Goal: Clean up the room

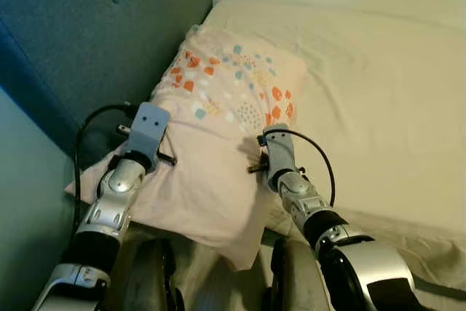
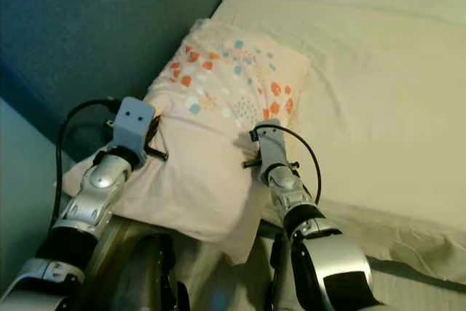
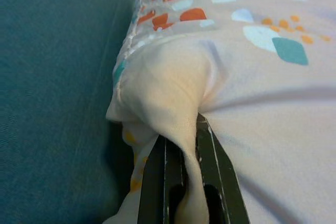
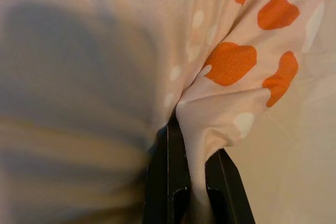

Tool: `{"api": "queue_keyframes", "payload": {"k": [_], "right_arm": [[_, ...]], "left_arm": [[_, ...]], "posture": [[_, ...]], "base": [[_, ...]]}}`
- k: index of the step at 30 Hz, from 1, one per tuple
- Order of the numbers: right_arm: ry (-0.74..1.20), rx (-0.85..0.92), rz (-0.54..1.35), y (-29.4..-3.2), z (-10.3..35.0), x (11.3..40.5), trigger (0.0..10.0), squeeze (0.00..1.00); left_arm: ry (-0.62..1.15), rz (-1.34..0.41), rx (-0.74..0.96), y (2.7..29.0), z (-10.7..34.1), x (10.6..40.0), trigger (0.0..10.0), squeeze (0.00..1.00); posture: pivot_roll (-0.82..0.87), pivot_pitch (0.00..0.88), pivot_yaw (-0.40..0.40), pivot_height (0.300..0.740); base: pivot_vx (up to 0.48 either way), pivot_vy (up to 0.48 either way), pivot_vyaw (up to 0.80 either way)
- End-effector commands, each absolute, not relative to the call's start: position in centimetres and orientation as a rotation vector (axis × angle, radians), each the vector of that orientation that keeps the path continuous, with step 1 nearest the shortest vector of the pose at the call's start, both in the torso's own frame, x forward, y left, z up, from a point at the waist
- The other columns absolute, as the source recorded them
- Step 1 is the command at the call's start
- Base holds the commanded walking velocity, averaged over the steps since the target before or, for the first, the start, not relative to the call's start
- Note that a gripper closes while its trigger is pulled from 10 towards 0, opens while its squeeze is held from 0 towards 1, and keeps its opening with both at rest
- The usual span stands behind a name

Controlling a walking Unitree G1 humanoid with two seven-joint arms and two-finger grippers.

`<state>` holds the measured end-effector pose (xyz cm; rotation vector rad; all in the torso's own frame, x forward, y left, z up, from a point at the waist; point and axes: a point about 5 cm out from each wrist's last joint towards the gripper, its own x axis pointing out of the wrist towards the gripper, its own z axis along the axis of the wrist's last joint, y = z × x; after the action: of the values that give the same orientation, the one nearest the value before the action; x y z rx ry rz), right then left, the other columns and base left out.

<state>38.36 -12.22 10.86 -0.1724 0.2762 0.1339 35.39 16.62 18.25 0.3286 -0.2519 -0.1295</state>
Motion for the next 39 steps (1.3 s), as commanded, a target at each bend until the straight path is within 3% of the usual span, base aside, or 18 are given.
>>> {"api": "queue_keyframes", "payload": {"k": [1, 7, 12, 17, 28, 29, 30, 38, 39], "right_arm": [[0.358, -0.192, 0.121, -13.1, 8.8, 37.3, 10.0, 0.0], [0.271, -0.187, 0.148, -11.9, 11.3, 38.6, 10.0, 0.0], [0.202, -0.168, 0.218, -10.0, 13.7, 39.5, 10.0, 0.0], [0.161, -0.213, 0.271, -8.4, 14.7, 39.7, 10.0, 0.0], [0.242, -0.257, 0.265, -9.2, 12.0, 38.6, 10.0, 0.0], [0.252, -0.263, 0.26, -9.4, 11.7, 38.6, 10.0, 0.75], [0.258, -0.267, 0.255, -9.6, 11.5, 38.5, 10.0, 1.0], [0.228, -0.328, 0.155, -10.8, 12.0, 38.8, 10.0, 1.0], [0.203, -0.355, 0.114, -11.1, 12.4, 39.0, 10.0, 0.0]], "left_arm": [[-0.294, -0.131, 0.354, 16.8, 19.1, 34.4, 10.0, 0.0], [-0.406, -0.058, 0.408, 19.7, 24.1, 32.0, 10.0, 0.0], [-0.39, -0.056, 0.437, 20.9, 25.0, 30.4, 10.0, 0.0], [-0.349, -0.076, 0.422, 20.1, 22.9, 29.9, 10.0, 0.0], [-0.29, -0.13, 0.422, 17.2, 20.3, 30.4, 10.0, 0.0], [-0.294, -0.145, 0.408, 16.9, 20.3, 30.6, 10.0, 0.0], [-0.3, -0.157, 0.394, 16.7, 20.5, 30.8, 10.0, 0.0], [-0.331, -0.141, 0.355, 16.0, 21.2, 31.4, 10.0, 0.0], [-0.332, -0.147, 0.352, 15.9, 21.0, 31.5, 10.0, 0.0]], "posture": [[0.14, 0.332, -0.031, 0.577], [0.15, 0.334, -0.023, 0.577], [0.15, 0.329, -0.026, 0.577], [0.15, 0.331, -0.041, 0.577], [0.14, 0.334, -0.05, 0.577], [0.14, 0.335, -0.045, 0.577], [0.14, 0.334, -0.043, 0.577], [0.14, 0.328, -0.039, 0.577], [0.12, 0.311, -0.037, 0.577]], "base": [[0.0, 0.0, 0.0], [0.0, 0.0, 0.0], [0.0, 0.0, 0.0], [0.0, 0.0, 0.0], [0.0, 0.0, 0.0], [0.0, 0.0, 0.0], [0.0, 0.0, 0.0], [0.0, 0.0, 0.0], [0.0, 0.0, 0.0]]}}
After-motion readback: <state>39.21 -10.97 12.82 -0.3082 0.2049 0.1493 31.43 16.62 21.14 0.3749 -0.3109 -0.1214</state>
